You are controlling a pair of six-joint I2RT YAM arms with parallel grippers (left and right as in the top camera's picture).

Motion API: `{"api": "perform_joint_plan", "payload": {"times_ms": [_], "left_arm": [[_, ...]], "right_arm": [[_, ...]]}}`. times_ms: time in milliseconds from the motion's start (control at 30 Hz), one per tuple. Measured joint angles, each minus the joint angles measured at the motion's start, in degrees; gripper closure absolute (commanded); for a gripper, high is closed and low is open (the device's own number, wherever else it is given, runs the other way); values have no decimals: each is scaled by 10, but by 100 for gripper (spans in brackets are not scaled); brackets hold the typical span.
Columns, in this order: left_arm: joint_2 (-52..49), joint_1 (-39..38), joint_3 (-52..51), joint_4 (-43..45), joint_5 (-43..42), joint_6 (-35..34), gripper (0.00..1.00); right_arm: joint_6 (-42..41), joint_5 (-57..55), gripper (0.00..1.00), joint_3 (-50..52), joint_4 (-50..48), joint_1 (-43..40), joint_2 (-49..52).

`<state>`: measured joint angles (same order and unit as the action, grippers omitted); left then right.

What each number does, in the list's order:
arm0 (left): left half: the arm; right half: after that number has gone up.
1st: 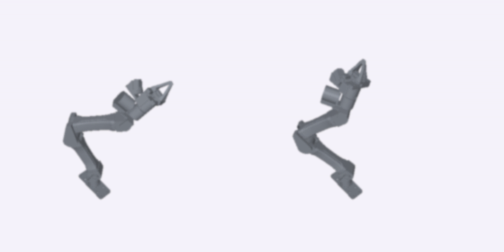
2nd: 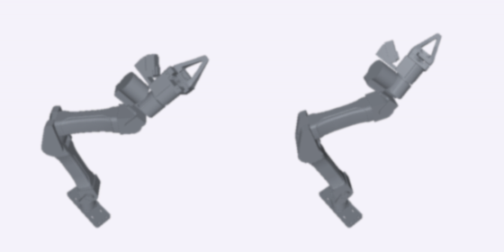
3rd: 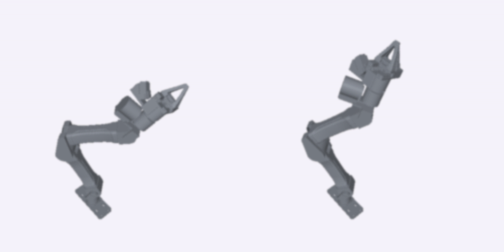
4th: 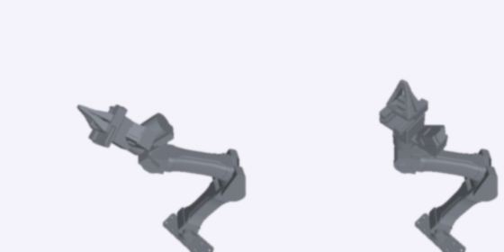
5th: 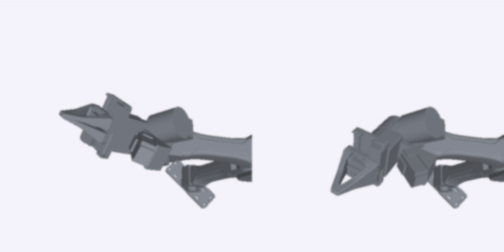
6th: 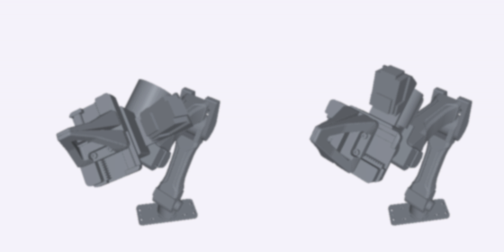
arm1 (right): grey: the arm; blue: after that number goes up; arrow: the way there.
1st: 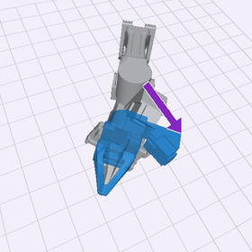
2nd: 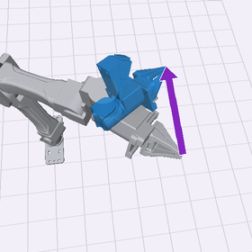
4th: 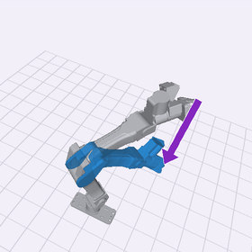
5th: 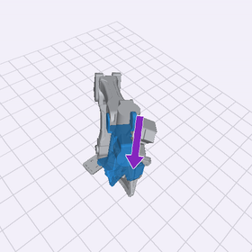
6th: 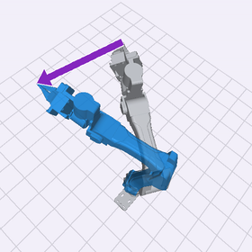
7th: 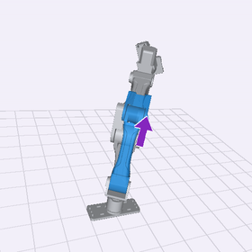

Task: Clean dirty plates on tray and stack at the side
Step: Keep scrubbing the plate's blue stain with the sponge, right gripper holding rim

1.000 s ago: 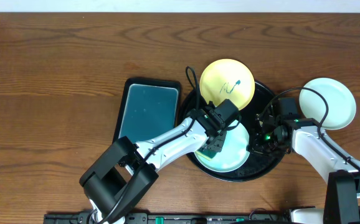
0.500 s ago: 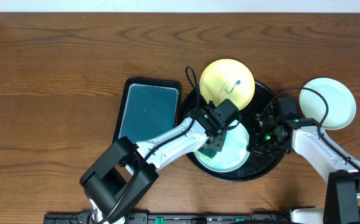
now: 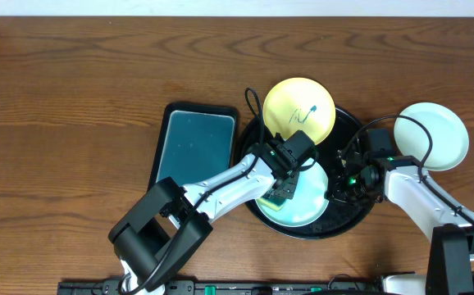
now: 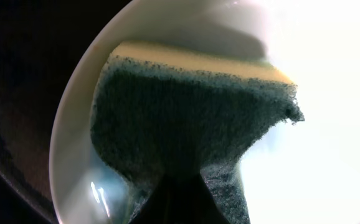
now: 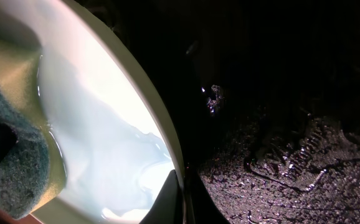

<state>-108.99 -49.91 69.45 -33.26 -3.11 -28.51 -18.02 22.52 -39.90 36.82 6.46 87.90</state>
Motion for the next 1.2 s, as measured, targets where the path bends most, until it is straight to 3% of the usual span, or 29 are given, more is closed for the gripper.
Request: {"api": "perform_joint_plan", "payload": {"times_ms": [767, 800, 867, 933, 1000, 1200], "left_arm": [[66, 0, 0, -24, -9, 0, 93], [66, 0, 0, -25, -9, 0, 89], [66, 0, 0, -25, -10, 1, 66], [66, 0, 0, -25, -11, 2, 60], [66, 0, 0, -25, -11, 4, 46], [66, 0, 0, -25, -11, 2, 36]], "right_arm": [[0, 0, 99, 0, 0, 0, 0], [0, 0, 99, 0, 0, 0, 0], [0, 0, 99, 0, 0, 0, 0], [0, 0, 99, 0, 0, 0, 0], [0, 0, 99, 0, 0, 0, 0], [0, 0, 99, 0, 0, 0, 0]]}}
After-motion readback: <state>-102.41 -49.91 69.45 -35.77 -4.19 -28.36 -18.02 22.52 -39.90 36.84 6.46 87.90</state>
